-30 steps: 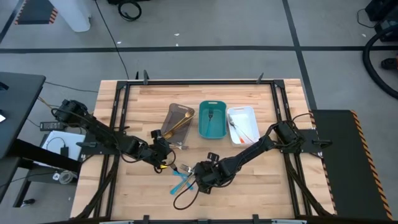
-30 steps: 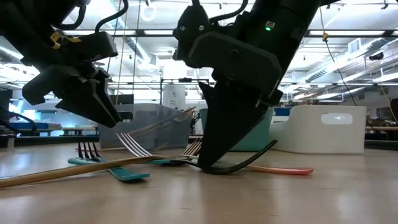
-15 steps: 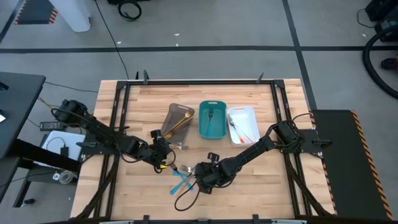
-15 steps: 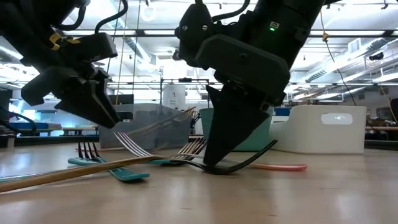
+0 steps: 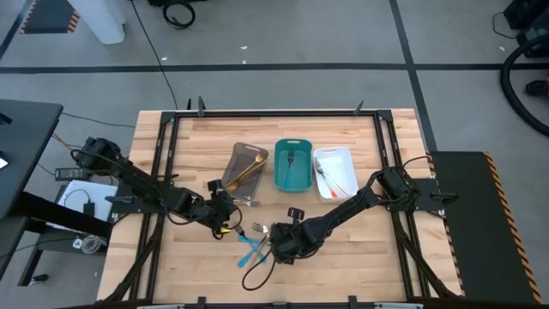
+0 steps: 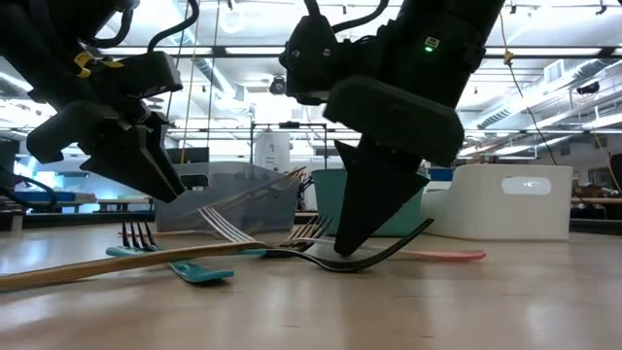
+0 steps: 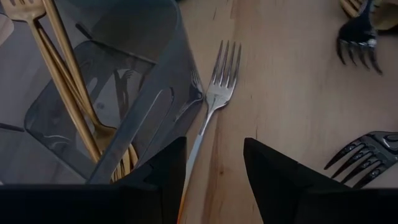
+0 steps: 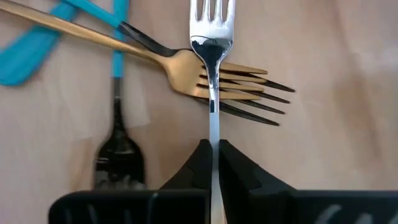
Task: Sort silverware by color (type)
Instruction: Put the orange fork into the white bin
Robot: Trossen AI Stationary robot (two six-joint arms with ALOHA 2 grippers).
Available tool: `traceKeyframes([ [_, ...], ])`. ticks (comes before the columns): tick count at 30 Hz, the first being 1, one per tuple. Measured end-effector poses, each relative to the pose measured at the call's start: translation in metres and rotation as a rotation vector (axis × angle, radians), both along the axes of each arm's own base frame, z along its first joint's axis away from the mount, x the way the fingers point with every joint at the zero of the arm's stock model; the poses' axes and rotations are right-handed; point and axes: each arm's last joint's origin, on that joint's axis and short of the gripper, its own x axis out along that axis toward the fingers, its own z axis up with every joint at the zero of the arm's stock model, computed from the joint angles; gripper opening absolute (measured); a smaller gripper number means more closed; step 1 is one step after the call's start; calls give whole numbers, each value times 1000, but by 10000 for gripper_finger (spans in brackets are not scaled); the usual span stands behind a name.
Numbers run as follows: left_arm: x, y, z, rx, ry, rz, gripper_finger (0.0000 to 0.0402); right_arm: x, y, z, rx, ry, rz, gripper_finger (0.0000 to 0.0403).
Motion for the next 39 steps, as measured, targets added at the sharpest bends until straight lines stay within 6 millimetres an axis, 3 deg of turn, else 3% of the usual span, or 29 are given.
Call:
traceKeyframes([
  [15, 0, 0, 0, 2, 2, -1, 169, 2, -3, 28, -165, 32, -25, 16],
  [30, 0, 0, 0, 4, 6, -1, 169, -15, -12, 37, -311, 120, -131, 16],
  [39, -1, 0, 0, 4, 7, 0, 169, -30, -21, 59, -375, 133, -202, 16],
])
